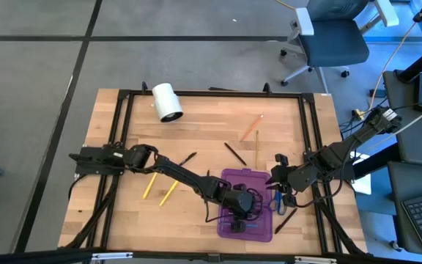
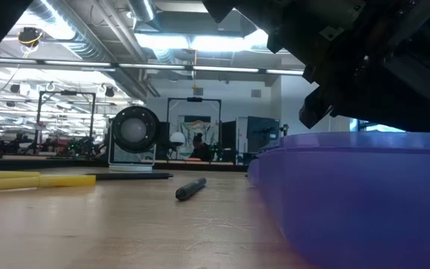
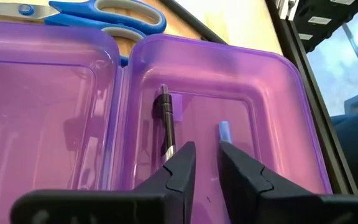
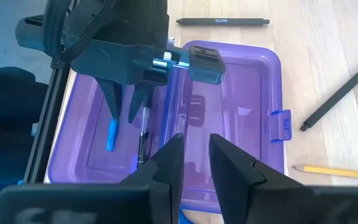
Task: Pick & place school supplies into a supply box
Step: Put the left yellow pen into the purple supply box
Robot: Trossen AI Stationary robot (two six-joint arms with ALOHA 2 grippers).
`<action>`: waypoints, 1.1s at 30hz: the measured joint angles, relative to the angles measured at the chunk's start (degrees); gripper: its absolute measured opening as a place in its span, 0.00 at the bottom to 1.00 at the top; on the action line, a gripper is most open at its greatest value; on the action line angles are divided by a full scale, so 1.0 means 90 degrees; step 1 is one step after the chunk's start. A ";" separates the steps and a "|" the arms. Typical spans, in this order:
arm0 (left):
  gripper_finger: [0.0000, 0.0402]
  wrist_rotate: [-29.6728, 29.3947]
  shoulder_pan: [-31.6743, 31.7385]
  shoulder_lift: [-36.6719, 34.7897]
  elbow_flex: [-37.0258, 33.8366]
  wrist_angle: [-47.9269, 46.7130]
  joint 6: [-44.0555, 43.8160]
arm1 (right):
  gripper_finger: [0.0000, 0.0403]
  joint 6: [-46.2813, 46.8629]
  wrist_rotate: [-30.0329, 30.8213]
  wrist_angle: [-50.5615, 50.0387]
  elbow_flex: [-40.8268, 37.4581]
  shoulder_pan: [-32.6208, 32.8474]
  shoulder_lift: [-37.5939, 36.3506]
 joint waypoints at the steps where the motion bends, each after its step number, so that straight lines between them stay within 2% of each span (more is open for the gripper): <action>1: 0.17 0.0009 0.0000 -0.0053 -0.0004 -0.0153 0.0009 | 0.20 0.0000 0.0000 -0.0008 0.0000 0.0000 0.0001; 13: 0.37 -0.0163 0.0242 -0.1367 -0.0002 -0.2889 0.0393 | 0.20 -0.0002 -0.0007 -0.0159 0.0000 0.0002 0.0003; 15: 0.38 -0.0611 0.0253 -0.1616 0.0000 -0.3555 0.0006 | 0.20 0.0000 -0.0007 -0.0164 0.0000 0.0000 0.0001; 20: 0.40 -0.2415 0.0218 -0.1861 0.0000 -0.5307 -0.1702 | 0.20 0.0009 -0.0008 -0.0161 0.0000 0.0000 0.0001; 22: 0.40 -0.2727 0.0216 -0.1870 -0.0001 -0.6065 -0.2365 | 0.20 0.0015 -0.0011 -0.0162 0.0000 0.0000 0.0001; 24: 0.40 -0.2720 0.0244 -0.1872 -0.0126 -0.6781 -0.2847 | 0.20 0.0015 -0.0012 -0.0165 0.0000 0.0002 0.0001; 27: 0.38 -0.2632 0.0315 -0.1863 -0.0427 -0.7216 -0.3254 | 0.20 0.0015 -0.0013 -0.0200 0.0000 0.0001 0.0001; 33: 0.37 -0.2118 0.0473 -0.2117 -0.1166 -0.7289 -0.3113 | 0.20 0.0040 -0.0015 -0.0312 0.0000 0.0002 0.0001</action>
